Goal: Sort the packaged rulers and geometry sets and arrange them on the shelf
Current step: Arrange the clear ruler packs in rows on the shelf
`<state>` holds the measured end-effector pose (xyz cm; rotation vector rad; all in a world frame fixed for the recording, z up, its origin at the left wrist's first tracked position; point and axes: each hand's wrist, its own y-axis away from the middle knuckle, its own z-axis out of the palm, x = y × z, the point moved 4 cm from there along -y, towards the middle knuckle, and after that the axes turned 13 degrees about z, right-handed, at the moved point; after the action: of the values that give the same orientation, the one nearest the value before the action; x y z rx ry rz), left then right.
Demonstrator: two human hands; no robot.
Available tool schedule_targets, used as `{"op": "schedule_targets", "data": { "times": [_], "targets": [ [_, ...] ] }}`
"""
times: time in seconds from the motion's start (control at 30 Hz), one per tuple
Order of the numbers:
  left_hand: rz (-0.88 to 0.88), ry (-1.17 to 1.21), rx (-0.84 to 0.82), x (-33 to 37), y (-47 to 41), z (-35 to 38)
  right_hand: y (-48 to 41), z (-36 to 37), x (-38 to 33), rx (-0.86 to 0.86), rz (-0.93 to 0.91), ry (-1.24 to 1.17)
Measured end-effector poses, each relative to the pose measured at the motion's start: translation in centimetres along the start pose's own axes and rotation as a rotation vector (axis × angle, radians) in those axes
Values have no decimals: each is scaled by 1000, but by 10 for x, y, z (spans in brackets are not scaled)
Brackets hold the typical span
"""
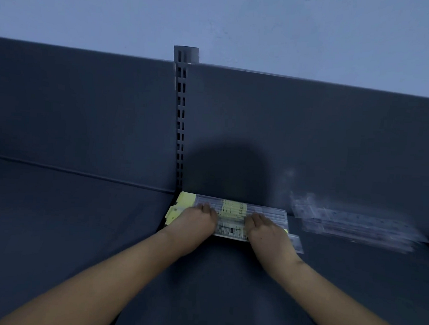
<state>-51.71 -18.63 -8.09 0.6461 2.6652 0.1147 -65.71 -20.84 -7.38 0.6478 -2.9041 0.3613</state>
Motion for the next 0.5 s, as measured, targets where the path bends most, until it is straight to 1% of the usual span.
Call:
{"op": "schedule_targets", "data": {
  "times": [0.03, 0.1, 0.13, 0.17, 0.2, 0.27, 0.3, 0.4, 0.5],
  "targets": [
    [6, -38, 42, 2, 0, -1, 0, -1, 1, 5, 0, -9],
    [2, -118, 54, 2, 3, -2, 5, -12, 2, -80, 6, -38],
    [0, -116, 107, 0, 3, 1, 6, -15, 4, -103, 5, -86],
    [9, -101, 163, -1, 2, 0, 7, -17, 6, -128, -42, -98],
    [7, -85, 169, -2, 3, -3, 7, -19, 9, -173, -64, -133],
    [13, -45, 55, 1, 7, -15, 7, -21, 13, -223, -87, -167],
    [17, -24, 30, 2, 8, -16, 8, -22, 14, -231, -89, -153],
    [32, 71, 13, 0, 7, -10, 12, -25, 11, -211, -119, -46],
    [11, 138, -28, -1, 12, -8, 13, -22, 4, -238, -137, 20]
  ]
}}
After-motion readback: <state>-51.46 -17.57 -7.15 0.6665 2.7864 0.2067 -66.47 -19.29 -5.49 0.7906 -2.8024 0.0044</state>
